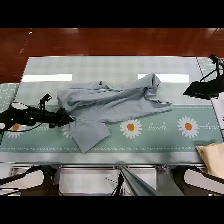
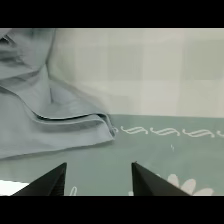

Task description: Fold the shirts.

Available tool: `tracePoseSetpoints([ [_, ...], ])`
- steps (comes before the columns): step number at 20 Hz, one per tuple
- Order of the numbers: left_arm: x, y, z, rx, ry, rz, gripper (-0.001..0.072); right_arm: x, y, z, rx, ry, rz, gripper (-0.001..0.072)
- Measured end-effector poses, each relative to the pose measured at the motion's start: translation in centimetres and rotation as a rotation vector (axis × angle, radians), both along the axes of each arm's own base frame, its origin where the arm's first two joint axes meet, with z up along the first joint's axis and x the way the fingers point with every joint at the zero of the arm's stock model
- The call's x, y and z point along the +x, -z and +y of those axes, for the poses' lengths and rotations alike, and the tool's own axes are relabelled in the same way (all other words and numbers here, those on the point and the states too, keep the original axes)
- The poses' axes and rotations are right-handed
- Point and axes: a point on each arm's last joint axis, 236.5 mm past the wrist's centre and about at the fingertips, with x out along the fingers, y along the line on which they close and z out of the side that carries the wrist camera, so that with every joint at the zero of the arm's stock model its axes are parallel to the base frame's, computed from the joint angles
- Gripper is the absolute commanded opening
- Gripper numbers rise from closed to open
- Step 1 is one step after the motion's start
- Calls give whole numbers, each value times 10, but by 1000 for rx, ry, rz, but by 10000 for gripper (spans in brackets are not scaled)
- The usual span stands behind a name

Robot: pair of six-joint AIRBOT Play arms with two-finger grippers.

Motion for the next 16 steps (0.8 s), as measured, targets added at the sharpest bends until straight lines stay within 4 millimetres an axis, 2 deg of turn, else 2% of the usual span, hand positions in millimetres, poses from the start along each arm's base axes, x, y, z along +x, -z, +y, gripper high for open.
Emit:
tracePoseSetpoints([
  [3,8,-3,4,8,0,-16,27,-14,18,-9,53,72,39,495],
  [8,16,-13,6,3,14,-39,27,-27,49,-3,226,227,46,496],
  [12,22,-21,4,-12,21,-53,27,-20,72,13,320,306,21,495],
  [16,26,-28,3,-23,31,-62,28,-9,95,33,338,314,26,494],
])
